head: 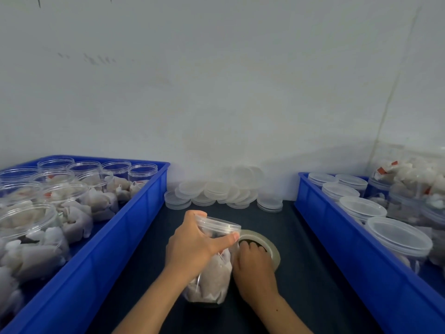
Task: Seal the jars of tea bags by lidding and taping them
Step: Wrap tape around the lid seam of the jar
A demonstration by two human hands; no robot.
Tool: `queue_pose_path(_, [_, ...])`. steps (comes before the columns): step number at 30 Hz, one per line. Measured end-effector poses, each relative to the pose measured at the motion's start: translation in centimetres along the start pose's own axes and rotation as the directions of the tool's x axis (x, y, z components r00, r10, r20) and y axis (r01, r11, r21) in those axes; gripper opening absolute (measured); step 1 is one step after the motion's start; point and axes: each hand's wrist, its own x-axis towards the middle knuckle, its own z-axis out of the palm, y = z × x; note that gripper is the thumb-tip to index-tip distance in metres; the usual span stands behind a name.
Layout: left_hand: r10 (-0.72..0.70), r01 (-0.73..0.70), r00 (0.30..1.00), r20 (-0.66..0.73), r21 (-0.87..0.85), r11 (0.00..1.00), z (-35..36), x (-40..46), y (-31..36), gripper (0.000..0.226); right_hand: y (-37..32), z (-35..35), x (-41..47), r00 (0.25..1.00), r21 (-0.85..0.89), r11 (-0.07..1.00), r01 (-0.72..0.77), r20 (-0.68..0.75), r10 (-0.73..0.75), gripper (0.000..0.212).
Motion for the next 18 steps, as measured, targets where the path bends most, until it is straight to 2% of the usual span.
queue_pose_path(3, [-0.003,0.003,1.000,-0.009,-0.008,1.000,0.1,0.1,-0.1,0.077,0.5,0.9,0.0,0.999,0.051,0.999,0.015,-0.031,-0.013,0.025])
queue_pose_path(5, [-0.010,0.010,1.000,-0.018,-0.019,1.000,0.2,0.3,-0.3,0.075,0.6,0.7,-0.1,0.995,0.279,0.960,0.020,-0.097,0.008,0.018])
queue_pose_path(6, [-0.014,0.014,1.000,-0.020,-0.026,1.000,0.2,0.3,-0.4,0.074,0.5,0.3,-0.2,0.990,0.465,0.885,0.005,-0.124,0.060,0.015])
queue_pose_path(7, [-0.017,0.017,1.000,-0.019,-0.033,0.999,0.3,0.4,-0.4,0.074,0.3,-0.2,-0.3,0.983,0.660,0.751,-0.014,-0.130,0.133,0.015])
queue_pose_path(9, [-0.017,0.016,1.000,-0.010,-0.041,0.999,0.4,0.5,-0.3,0.074,0.0,-1.5,-0.5,0.972,0.923,0.383,-0.045,-0.047,0.228,0.019])
queue_pose_path(10, [-0.016,0.016,1.000,-0.006,-0.044,0.999,0.4,0.5,-0.3,0.074,-0.2,-2.0,-0.5,0.978,0.978,0.197,-0.071,0.029,0.208,0.024])
queue_pose_path(12, [-0.018,0.017,1.000,-0.007,-0.052,0.998,0.4,0.5,-0.3,0.073,-0.8,-2.7,-0.6,0.986,0.979,-0.142,-0.146,0.156,0.058,0.041])
queue_pose_path(13, [-0.020,0.020,1.000,-0.008,-0.060,0.998,0.3,0.5,-0.3,0.073,-1.2,-3.0,-0.8,0.983,0.956,-0.232,-0.180,0.180,-0.020,0.048])
queue_pose_path(14, [-0.024,0.023,1.000,-0.010,-0.069,0.997,0.3,0.5,-0.4,0.074,-1.8,-3.2,-1.1,0.980,0.939,-0.279,-0.199,0.184,-0.080,0.050])
queue_pose_path(18, [-0.028,0.027,1.000,-0.007,-0.092,0.995,0.4,0.4,-0.5,0.077,-3.1,-3.1,-1.7,0.976,0.907,-0.362,-0.214,0.179,-0.127,0.044])
